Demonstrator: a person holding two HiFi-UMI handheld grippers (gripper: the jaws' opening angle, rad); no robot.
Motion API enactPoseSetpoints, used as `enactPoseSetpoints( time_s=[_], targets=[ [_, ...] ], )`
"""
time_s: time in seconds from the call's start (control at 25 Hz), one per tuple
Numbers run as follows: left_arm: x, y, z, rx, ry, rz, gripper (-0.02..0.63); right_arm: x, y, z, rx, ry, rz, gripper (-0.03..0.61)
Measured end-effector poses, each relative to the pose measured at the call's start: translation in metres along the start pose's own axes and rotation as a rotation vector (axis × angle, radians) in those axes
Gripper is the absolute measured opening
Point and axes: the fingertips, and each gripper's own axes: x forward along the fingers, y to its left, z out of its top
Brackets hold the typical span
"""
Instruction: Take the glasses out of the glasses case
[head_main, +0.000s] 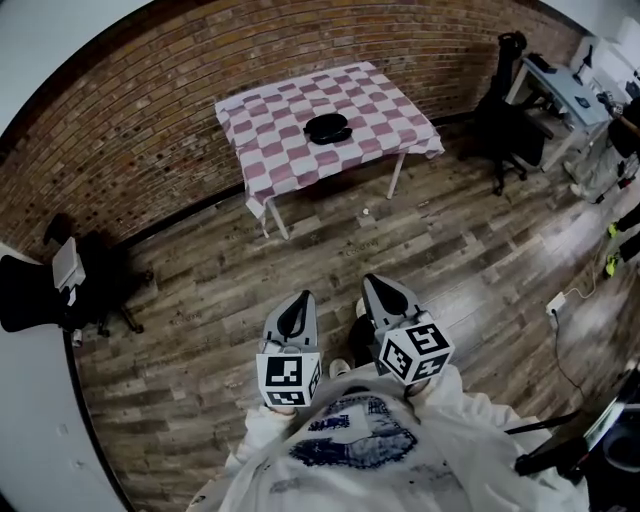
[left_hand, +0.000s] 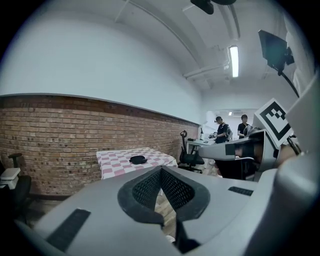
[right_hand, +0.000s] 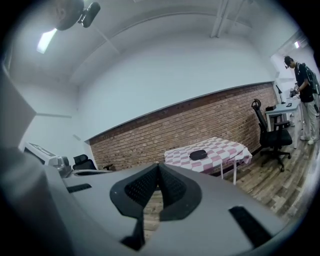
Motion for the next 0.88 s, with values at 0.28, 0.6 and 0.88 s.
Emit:
enactPoseSetpoints(
  time_s=[0.28, 0.6, 0.88],
  targets=[
    [0.031, 0.025, 0.005, 0.003, 0.022, 0.040, 0.008, 0.044, -0.017, 0.012, 0.018, 0.001, 0.018, 0.014],
    [0.089, 0.037, 0.024, 0.018, 0.036, 0.024, 0.008, 0.089, -0.058, 0.036, 0.048, -0.001, -0.004, 0.014],
    [0.149, 0.041, 0.041, 0.028, 0.042, 0.012, 0.008, 0.127, -0.101, 0.059, 0.048, -0.010, -0.006, 0.014]
  ],
)
